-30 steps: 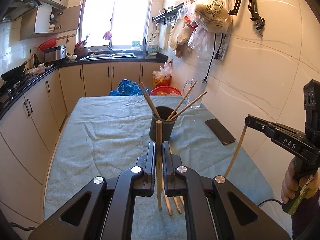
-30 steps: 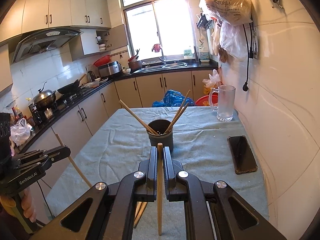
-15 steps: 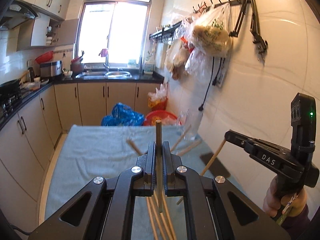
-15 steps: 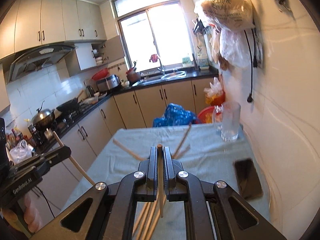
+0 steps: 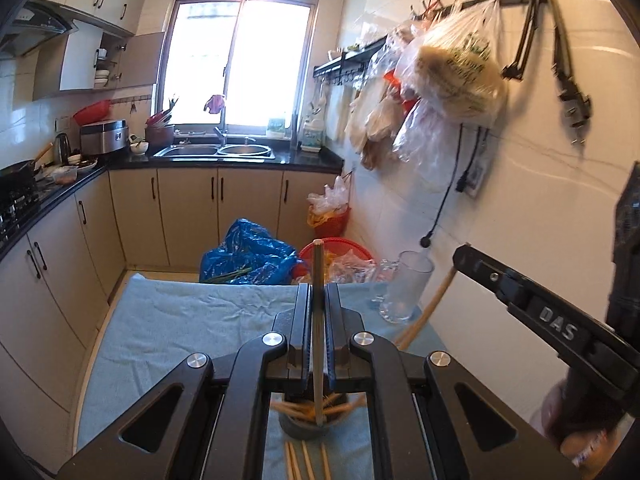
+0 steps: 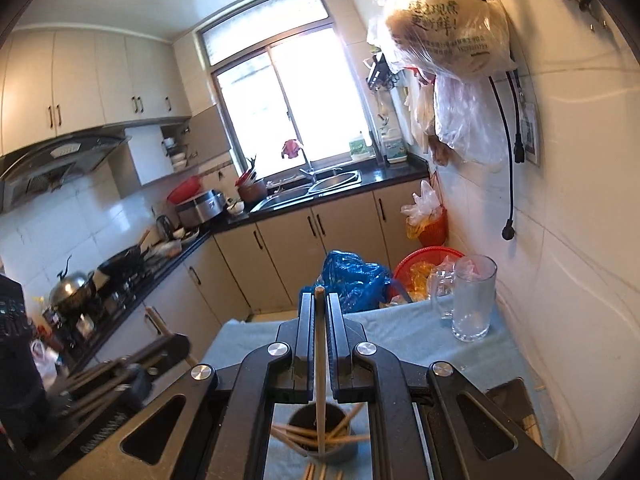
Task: Organize utensils
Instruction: 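Lower both chopsticks into the black holder and open both grippers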
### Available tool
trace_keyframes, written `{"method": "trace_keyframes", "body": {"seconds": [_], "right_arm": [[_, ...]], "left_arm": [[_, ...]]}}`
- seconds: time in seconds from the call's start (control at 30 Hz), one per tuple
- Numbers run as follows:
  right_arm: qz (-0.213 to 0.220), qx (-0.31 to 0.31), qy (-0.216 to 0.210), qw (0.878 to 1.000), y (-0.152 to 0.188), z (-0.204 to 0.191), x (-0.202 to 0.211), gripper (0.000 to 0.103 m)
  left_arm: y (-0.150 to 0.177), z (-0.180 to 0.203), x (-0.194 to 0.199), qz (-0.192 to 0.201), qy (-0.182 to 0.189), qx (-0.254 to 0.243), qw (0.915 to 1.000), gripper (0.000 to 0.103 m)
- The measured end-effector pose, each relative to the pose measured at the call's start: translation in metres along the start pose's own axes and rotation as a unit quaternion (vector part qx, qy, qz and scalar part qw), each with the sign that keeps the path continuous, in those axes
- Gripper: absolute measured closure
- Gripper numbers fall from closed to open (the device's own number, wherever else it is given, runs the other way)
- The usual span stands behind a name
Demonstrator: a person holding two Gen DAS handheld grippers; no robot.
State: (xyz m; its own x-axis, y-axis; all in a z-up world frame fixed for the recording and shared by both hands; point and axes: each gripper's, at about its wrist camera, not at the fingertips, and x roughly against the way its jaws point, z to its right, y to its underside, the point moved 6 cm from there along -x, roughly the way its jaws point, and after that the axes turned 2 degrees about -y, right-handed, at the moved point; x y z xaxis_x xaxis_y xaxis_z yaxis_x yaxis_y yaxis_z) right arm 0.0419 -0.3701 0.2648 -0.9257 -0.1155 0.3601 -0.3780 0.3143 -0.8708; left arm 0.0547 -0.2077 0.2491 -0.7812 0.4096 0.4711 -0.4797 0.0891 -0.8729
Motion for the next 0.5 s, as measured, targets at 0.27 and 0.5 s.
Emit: {"method": "trace_keyframes", "body": {"seconds": [0.27,0.5], "right_arm": [[-0.024,-0.008,0.006,1.0,0.011,0.014,-0.036,0.097],[-0.033,-0.016,-0.014,0.999,0.004,0.015,-0.031,0.097]], "left_arm": [[0.016,-0.007,-0.056,-0.04,-0.021,-0.003,0.999,0.097],[0.028,-0.014,-0.073,-0.057,-0.029,-0.002,0.9979,0.097]]}}
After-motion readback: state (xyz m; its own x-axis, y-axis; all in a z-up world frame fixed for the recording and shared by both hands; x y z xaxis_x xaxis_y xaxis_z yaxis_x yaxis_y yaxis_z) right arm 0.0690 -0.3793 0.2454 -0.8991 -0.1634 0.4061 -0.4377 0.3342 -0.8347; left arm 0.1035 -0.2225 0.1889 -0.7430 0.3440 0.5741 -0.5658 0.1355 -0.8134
